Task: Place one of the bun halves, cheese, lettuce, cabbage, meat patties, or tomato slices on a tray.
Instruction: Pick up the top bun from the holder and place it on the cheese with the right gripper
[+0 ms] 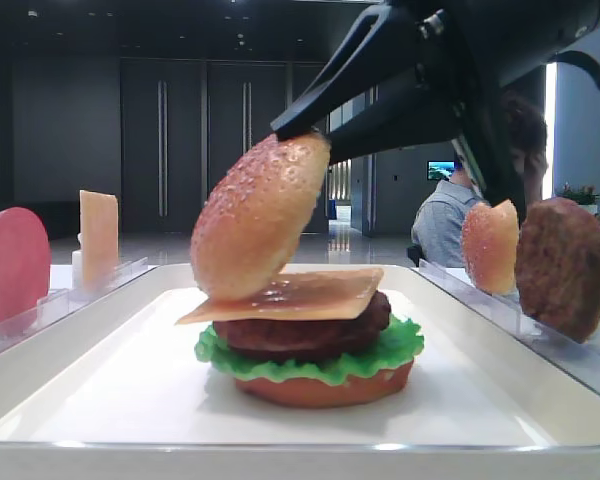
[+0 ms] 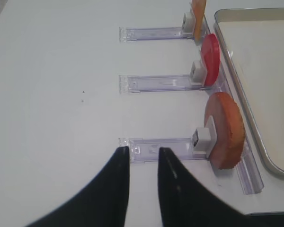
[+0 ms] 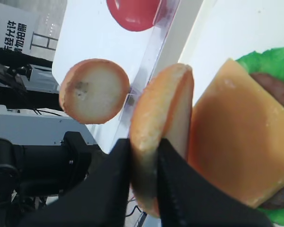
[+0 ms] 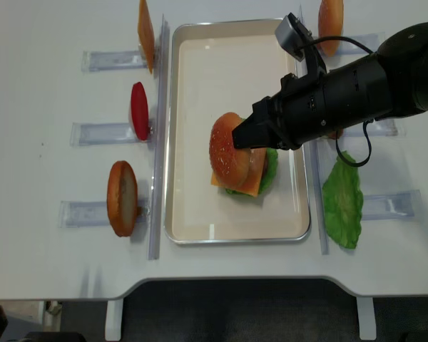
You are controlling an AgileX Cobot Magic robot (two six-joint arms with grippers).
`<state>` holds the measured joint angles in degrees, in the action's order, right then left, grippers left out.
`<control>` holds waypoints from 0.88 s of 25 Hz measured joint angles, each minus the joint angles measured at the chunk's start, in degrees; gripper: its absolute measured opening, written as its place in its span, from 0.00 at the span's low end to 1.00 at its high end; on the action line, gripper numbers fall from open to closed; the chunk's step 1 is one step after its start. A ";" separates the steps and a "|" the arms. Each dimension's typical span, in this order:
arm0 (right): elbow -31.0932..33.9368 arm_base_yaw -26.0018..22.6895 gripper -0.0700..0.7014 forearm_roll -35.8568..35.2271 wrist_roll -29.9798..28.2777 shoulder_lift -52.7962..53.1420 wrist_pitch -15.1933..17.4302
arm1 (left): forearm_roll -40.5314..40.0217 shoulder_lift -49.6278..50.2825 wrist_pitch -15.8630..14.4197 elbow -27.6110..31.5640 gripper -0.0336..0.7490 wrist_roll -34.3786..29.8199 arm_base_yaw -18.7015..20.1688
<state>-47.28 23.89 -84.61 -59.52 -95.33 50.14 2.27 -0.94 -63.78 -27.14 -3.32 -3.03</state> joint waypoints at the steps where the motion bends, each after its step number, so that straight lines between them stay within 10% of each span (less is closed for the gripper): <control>1: 0.00 -0.44 0.24 0.00 -0.08 0.00 -0.01 | 0.00 0.00 0.00 0.00 0.25 0.01 0.00; 22: 0.00 -2.72 0.24 0.70 0.43 0.00 0.74 | 0.05 0.00 0.00 0.00 0.25 0.01 0.00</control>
<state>-47.28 21.17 -83.91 -59.09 -95.33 50.89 2.33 -0.94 -63.78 -27.14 -3.31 -3.03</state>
